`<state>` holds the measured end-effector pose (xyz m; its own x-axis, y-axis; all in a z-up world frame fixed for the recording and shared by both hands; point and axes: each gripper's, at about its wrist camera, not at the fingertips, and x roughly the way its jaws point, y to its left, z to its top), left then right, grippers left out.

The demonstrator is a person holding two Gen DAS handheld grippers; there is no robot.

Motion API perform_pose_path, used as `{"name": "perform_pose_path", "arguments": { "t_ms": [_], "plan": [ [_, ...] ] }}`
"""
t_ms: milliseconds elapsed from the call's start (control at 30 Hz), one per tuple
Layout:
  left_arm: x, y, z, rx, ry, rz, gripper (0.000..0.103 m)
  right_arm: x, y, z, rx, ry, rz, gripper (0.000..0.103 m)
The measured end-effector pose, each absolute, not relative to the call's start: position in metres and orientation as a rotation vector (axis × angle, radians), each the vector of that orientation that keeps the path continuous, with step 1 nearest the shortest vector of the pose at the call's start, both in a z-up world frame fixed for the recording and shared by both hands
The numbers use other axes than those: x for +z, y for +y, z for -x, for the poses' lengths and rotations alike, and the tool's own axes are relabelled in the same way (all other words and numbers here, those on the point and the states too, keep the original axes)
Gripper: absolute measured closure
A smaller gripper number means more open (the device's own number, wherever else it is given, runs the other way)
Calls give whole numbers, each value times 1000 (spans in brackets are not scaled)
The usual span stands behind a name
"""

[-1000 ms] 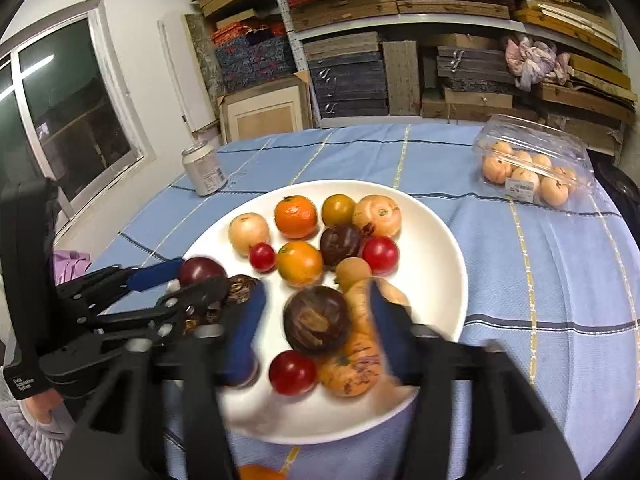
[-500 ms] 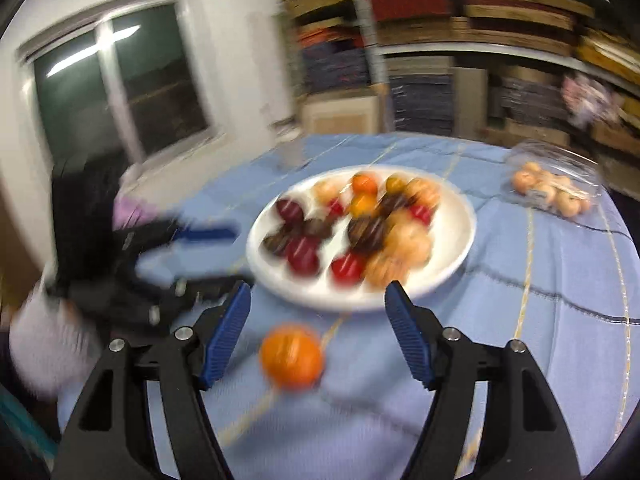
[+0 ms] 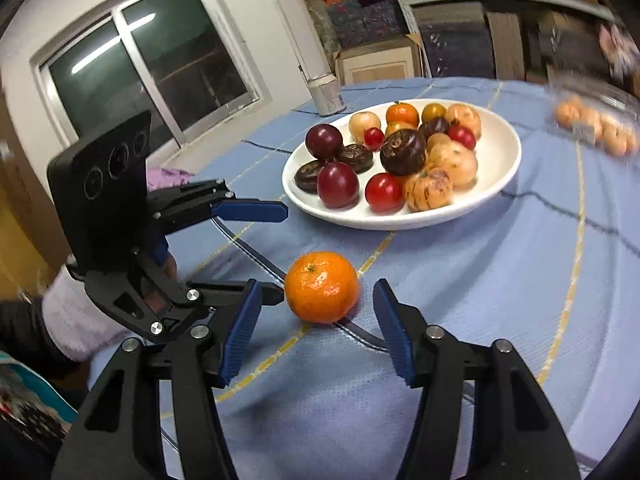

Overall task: Organize fruits
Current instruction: 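Move the open right gripper to the last orange, then close the right gripper around the orange and lift it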

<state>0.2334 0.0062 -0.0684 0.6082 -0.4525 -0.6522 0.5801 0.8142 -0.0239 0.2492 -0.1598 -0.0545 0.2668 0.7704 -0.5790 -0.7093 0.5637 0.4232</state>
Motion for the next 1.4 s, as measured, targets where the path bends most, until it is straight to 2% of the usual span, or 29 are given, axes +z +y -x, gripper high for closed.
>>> {"name": "perform_pose_path", "arguments": {
  "t_ms": [200,333,667,933,1400],
  "plan": [
    [-72,-13,-220,-661,690,-292,31,-50,-160,-251,966,845,-167,46],
    [-77,-26,-216,-679,704,-326,31,-61,-148,-256,897,911,-177,58],
    [-86,-36,-226,-637,764,-325,31,-68,-138,-254,846,937,-140,58],
    [-90,-28,-239,-587,818,-278,53,-71,-136,-257,843,959,-169,56],
    [-80,-32,-229,-533,765,-282,55,-58,-136,-243,801,894,-161,58]
  ]
}}
